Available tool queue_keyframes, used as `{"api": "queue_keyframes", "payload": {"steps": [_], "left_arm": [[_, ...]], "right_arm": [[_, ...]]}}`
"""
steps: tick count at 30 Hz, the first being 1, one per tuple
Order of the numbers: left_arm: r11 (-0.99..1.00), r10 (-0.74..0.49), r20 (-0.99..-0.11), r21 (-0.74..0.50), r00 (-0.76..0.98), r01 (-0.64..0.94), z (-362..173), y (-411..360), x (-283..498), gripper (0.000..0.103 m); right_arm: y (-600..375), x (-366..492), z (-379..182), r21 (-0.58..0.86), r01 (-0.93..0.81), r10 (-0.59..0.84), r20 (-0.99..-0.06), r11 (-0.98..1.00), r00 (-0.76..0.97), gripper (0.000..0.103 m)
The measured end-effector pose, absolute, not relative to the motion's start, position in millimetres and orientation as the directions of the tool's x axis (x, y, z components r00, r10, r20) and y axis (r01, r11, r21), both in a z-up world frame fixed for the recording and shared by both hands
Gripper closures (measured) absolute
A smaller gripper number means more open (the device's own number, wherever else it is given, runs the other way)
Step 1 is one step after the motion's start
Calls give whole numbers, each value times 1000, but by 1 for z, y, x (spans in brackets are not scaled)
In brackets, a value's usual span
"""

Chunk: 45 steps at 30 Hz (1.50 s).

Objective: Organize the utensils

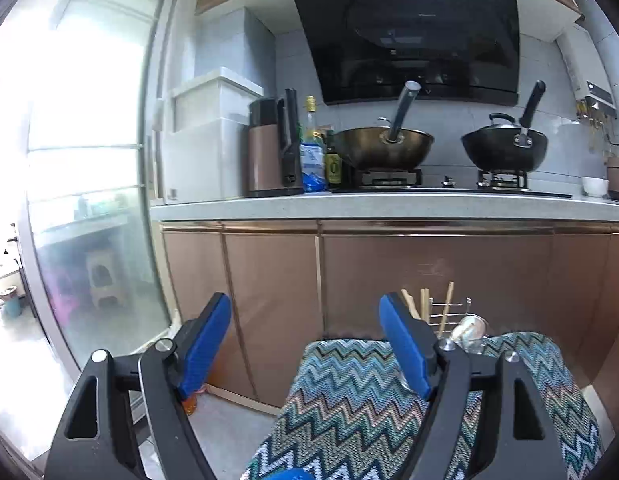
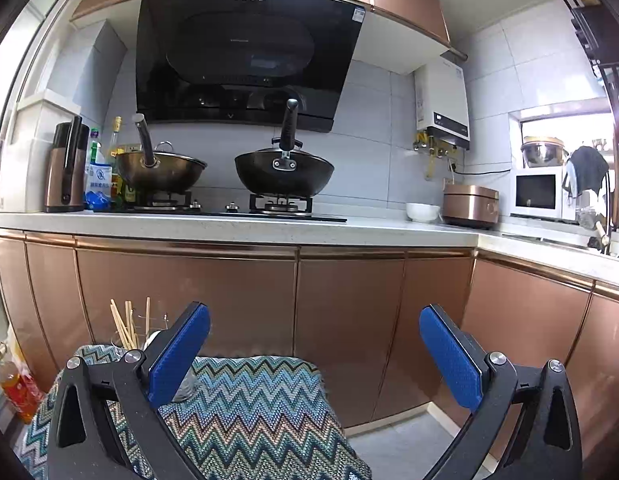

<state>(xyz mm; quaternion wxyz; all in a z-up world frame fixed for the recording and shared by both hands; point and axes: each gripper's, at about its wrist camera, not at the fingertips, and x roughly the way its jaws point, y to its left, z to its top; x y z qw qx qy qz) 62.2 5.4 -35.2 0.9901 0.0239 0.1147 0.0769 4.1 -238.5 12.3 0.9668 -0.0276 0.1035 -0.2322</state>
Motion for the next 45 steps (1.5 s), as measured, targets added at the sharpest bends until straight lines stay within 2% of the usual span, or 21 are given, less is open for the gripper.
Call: {"api": "queue_keyframes", "payload": {"steps": [24, 45], "left_arm": [[991, 134, -186, 32, 973, -130, -24, 13, 49, 27], [987, 162, -221, 25, 962, -160, -33, 24, 57, 27]], "right_arm": [[-231, 6, 6, -123, 423, -440, -217, 898, 871, 0], [-224, 6, 3, -147, 427, -450, -226, 892, 864, 0]]}}
